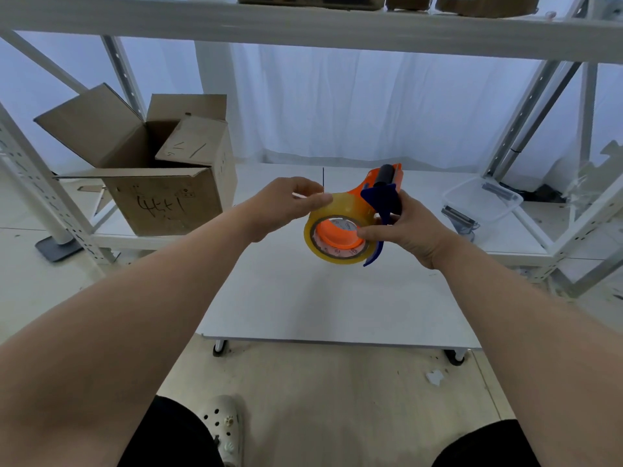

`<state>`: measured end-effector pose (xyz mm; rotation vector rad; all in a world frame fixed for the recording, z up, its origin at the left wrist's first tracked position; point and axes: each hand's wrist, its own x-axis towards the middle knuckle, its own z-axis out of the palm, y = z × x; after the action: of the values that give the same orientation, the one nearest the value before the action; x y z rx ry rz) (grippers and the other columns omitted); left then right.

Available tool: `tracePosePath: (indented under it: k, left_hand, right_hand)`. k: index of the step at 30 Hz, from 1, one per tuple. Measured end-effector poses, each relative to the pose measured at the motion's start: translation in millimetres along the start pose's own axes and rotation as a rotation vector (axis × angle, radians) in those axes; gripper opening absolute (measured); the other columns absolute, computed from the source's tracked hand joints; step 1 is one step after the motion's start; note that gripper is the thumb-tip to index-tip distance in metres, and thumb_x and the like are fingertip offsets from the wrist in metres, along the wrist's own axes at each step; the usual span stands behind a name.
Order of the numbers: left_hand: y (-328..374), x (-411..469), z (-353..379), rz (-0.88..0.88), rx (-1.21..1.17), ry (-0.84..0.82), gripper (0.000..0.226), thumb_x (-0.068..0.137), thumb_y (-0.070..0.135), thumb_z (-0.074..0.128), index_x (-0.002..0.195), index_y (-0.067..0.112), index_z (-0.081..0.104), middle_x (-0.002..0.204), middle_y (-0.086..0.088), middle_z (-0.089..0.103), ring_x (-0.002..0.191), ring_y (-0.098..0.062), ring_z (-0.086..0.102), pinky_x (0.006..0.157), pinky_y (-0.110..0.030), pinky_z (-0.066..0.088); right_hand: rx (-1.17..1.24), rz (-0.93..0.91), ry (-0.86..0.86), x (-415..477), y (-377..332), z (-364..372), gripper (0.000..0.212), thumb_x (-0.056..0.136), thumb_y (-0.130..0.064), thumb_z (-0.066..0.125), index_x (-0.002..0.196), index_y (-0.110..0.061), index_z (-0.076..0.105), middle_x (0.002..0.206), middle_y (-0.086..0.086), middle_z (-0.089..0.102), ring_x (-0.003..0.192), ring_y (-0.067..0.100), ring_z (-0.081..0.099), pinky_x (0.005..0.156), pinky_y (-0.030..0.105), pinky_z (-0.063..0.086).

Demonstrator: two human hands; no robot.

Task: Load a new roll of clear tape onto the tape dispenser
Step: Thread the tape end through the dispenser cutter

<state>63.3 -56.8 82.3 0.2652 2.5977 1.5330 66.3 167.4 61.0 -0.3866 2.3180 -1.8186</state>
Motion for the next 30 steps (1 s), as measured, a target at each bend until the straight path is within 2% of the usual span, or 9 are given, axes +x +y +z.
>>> tracePosePath:
  k: [2, 4, 7, 10, 13, 20, 25, 30]
  left_hand:
    - [-0.5, 3.5, 1.1, -0.082, -0.017, 0.003, 0.048, 0.085, 0.048, 0.059, 0.112, 0.009, 0.06, 0.113, -0.007, 0.064, 0.107, -0.022, 0.061, 0.097, -0.036, 0.05]
    - [-2.5, 6.1, 0.6, -0.155, -0.035, -0.021, 0.05, 0.078, 0.047, 0.067, 0.106, 0.006, 0.06, 0.107, -0.01, 0.067, 0.101, -0.023, 0.065, 0.093, -0.036, 0.053]
    - [-5.7, 7.3, -2.5, -0.226, -0.134, -0.013, 0.05, 0.074, 0.035, 0.076, 0.108, 0.004, 0.056, 0.106, -0.013, 0.065, 0.097, -0.022, 0.067, 0.088, -0.033, 0.055]
    - [-5.9, 6.3, -5.6, -0.24, -0.175, -0.012, 0.033, 0.077, 0.023, 0.076, 0.097, 0.003, 0.06, 0.103, -0.015, 0.068, 0.094, -0.022, 0.068, 0.087, -0.03, 0.055]
    - [-7.6, 4.4, -7.8, -0.239, -0.114, -0.023, 0.019, 0.078, 0.015, 0.074, 0.089, 0.002, 0.067, 0.098, -0.017, 0.071, 0.094, -0.025, 0.069, 0.09, -0.032, 0.054]
    - [-5.9, 1.9, -3.5, -0.193, 0.078, 0.015, 0.012, 0.078, 0.008, 0.073, 0.087, -0.001, 0.073, 0.082, -0.015, 0.074, 0.078, -0.02, 0.073, 0.077, -0.026, 0.058]
    - [-4.1, 1.9, 1.4, -0.183, 0.206, 0.034, 0.011, 0.082, 0.006, 0.066, 0.086, -0.003, 0.071, 0.079, -0.015, 0.073, 0.074, -0.019, 0.072, 0.072, -0.027, 0.058]
    - [-1.8, 0.7, 3.0, -0.155, 0.295, 0.044, 0.016, 0.084, 0.015, 0.064, 0.086, 0.001, 0.069, 0.071, -0.006, 0.069, 0.062, -0.009, 0.066, 0.059, -0.018, 0.05]
  right_hand:
    - [-0.045, -0.03, 0.02, -0.8, -1.5, 2.2, 0.062, 0.068, -0.004, 0.081, 0.116, -0.028, 0.049, 0.11, -0.01, 0.06, 0.099, 0.007, 0.059, 0.066, 0.012, 0.053]
    - [-0.083, -0.048, 0.027, -0.4, -2.1, 4.2, 0.062, 0.067, -0.005, 0.082, 0.112, -0.031, 0.049, 0.108, -0.01, 0.06, 0.097, 0.006, 0.059, 0.066, 0.012, 0.054]
    - [-0.14, -0.069, 0.03, 0.8, -0.4, 6.6, 0.065, 0.066, -0.008, 0.084, 0.115, -0.031, 0.049, 0.111, -0.008, 0.061, 0.102, 0.009, 0.06, 0.076, 0.019, 0.056]
    - [-0.181, -0.085, 0.053, 2.3, 0.4, 7.8, 0.069, 0.064, -0.009, 0.085, 0.12, -0.028, 0.049, 0.11, -0.01, 0.061, 0.104, 0.011, 0.061, 0.083, 0.025, 0.055]
    - [-0.287, -0.111, 0.065, 3.8, 1.6, 9.7, 0.069, 0.064, -0.013, 0.086, 0.121, -0.025, 0.049, 0.108, -0.01, 0.062, 0.103, 0.013, 0.061, 0.085, 0.028, 0.054]
    - [-0.437, -0.11, 0.098, 6.7, 2.1, 14.1, 0.064, 0.062, -0.016, 0.085, 0.117, -0.014, 0.052, 0.107, 0.004, 0.065, 0.098, 0.023, 0.063, 0.084, 0.043, 0.056]
    - [-0.507, -0.136, 0.1, 3.8, -4.8, 19.6, 0.057, 0.064, -0.016, 0.083, 0.112, -0.015, 0.052, 0.104, 0.007, 0.064, 0.088, 0.028, 0.066, 0.074, 0.043, 0.058]
    - [-0.482, -0.143, 0.111, 3.4, -5.2, 17.4, 0.061, 0.062, -0.022, 0.085, 0.112, -0.018, 0.052, 0.105, 0.002, 0.064, 0.096, 0.024, 0.063, 0.082, 0.04, 0.055]
